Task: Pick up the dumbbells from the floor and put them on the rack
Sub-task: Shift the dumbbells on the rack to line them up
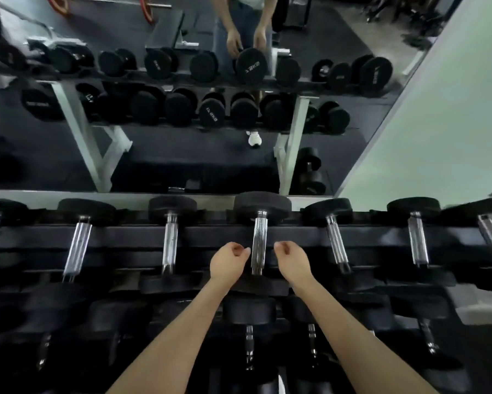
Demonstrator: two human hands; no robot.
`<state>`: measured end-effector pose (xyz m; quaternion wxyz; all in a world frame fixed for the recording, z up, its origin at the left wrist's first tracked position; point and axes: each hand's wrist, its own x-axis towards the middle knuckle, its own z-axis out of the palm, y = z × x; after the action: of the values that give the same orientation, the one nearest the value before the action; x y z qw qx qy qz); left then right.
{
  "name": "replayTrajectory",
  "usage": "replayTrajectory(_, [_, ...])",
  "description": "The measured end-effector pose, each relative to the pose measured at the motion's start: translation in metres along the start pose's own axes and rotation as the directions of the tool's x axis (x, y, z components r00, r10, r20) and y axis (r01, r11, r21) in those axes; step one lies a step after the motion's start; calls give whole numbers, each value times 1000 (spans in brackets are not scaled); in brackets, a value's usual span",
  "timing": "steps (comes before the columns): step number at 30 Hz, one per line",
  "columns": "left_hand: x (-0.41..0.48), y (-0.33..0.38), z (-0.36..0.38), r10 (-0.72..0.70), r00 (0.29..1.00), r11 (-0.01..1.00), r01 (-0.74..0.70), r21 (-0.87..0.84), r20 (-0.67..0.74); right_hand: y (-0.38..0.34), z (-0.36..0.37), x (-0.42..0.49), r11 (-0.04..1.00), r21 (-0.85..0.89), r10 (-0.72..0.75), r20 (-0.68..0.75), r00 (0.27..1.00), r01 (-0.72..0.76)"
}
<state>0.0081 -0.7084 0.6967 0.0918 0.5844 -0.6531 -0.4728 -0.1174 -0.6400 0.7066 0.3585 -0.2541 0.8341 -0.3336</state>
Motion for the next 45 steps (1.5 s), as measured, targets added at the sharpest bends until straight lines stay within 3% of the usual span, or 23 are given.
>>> replayTrajectory(4, [17, 8, 15, -74, 996, 985, 64, 162, 58, -6, 12, 34, 981, 171, 76, 122, 990, -96])
replayTrajectory(9, [33, 5, 28, -129, 976, 972, 89, 217, 177, -20, 28, 71, 837, 429, 237, 274, 932, -339])
replayTrajectory(14, [43, -6, 33, -109, 969, 963, 47, 264, 222, -19, 45, 80, 726, 573, 239, 309, 921, -381])
replayTrajectory(20, [43, -10, 38, -127, 977, 964, 82, 251, 171, -19, 51, 75, 779, 574, 147, 223, 964, -251])
replayTrajectory(30, [32, -15, 39, -158, 974, 982, 138, 128, 161, -19, 57, 72, 838, 476, 186, 210, 960, -266])
replayTrajectory(39, [32, -14, 36, -163, 971, 985, 150, 85, 176, -20, 48, 72, 816, 492, 179, 284, 942, -304])
replayTrajectory(45, [32, -13, 38, -163, 973, 985, 151, 87, 162, -14, 20, 65, 927, 330, 99, 250, 963, -181])
